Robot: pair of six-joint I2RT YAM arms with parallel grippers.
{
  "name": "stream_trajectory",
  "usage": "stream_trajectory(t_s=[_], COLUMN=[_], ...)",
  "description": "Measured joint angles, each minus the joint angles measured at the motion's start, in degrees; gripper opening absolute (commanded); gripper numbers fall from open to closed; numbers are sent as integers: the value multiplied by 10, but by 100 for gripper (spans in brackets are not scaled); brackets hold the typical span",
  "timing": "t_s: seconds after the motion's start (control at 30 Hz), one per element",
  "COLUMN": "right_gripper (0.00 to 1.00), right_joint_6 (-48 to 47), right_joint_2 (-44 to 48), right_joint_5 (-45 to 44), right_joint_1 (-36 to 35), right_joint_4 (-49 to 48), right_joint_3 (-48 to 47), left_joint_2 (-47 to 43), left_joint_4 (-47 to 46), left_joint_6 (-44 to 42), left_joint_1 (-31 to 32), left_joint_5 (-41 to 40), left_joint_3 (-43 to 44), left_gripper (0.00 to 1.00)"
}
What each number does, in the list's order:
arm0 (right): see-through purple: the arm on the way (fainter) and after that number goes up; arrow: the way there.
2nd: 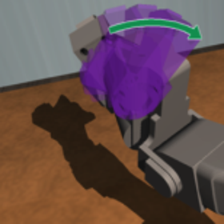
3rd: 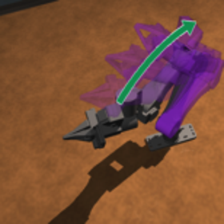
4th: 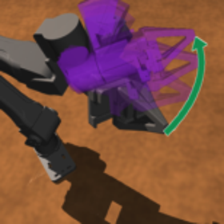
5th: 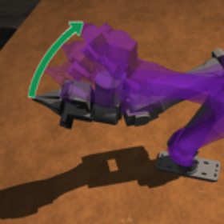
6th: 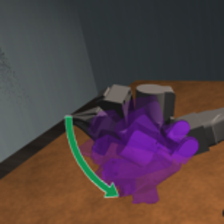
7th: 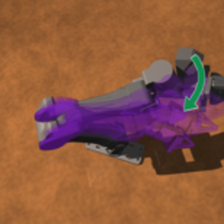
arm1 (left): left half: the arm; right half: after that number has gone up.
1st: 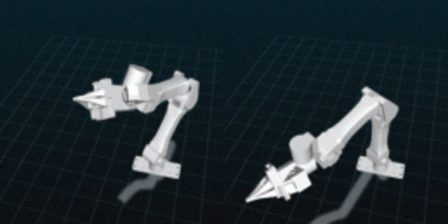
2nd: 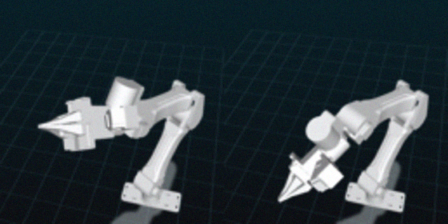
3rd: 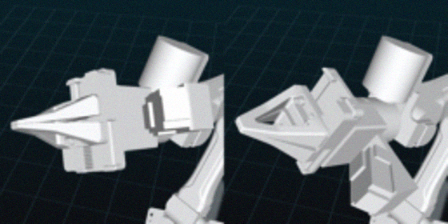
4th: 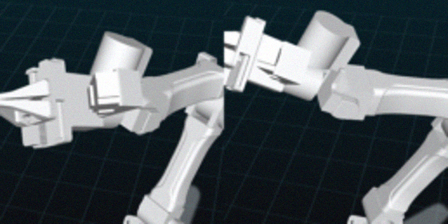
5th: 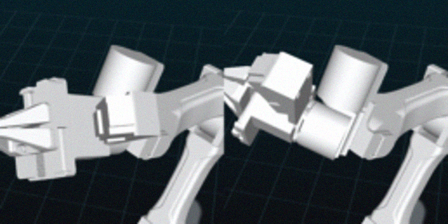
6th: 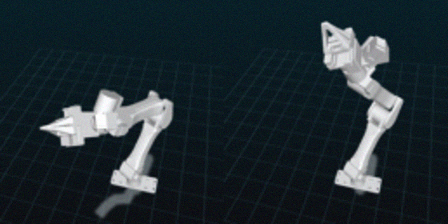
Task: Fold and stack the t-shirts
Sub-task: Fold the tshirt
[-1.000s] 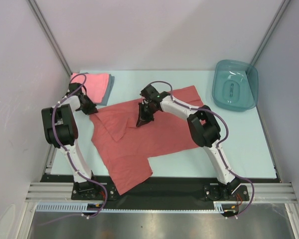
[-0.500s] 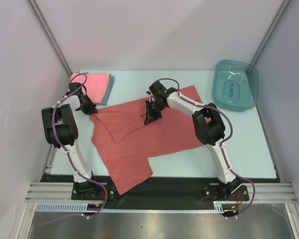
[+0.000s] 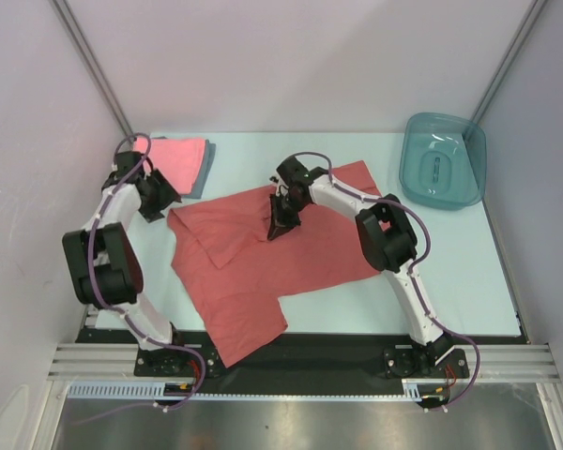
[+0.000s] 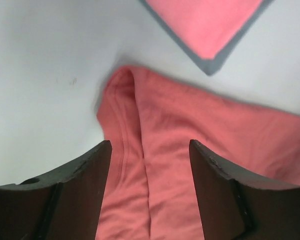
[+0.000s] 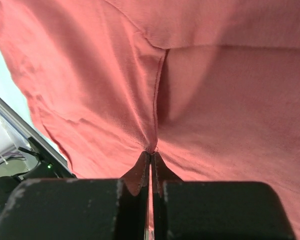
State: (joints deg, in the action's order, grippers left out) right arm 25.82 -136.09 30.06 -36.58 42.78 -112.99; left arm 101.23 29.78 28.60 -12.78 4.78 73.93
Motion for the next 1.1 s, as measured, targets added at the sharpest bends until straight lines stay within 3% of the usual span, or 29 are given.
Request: stream_trajectory(t_s=[0.17,0.37,0.47,0.63,0.8,0.9,1.1], right_gripper=[1,5,6,3,3,3,3], right_joint_6=[0,-11,-19,-22,-24,-24,-24], right_joint_2=[0,0,0,0,-3,-3,-3], right_joint_5=[2,4,3,3,4,5,9], right_joint_1=[2,10,12,12,13,13,16], right_joint_4=[0,3,3,3,5,5,5], right_joint_3=[14,13,12,11,-3,-7,-8], left_joint_2=[-90,-189,-211,-213,-213,-213,-210], left_joint_4=[14,31,36,29,25,16,8], left_joint_6=[14,50,75,105,111,111,119], left_joint_1=[5,74,118,129,139,145,157], left_joint_5=[31,99,123,138,124,114,96], left_joint_3=[-71,-213,-254,-287,-292,-293,-309], left_gripper=[55,54,48,43,44,38,39])
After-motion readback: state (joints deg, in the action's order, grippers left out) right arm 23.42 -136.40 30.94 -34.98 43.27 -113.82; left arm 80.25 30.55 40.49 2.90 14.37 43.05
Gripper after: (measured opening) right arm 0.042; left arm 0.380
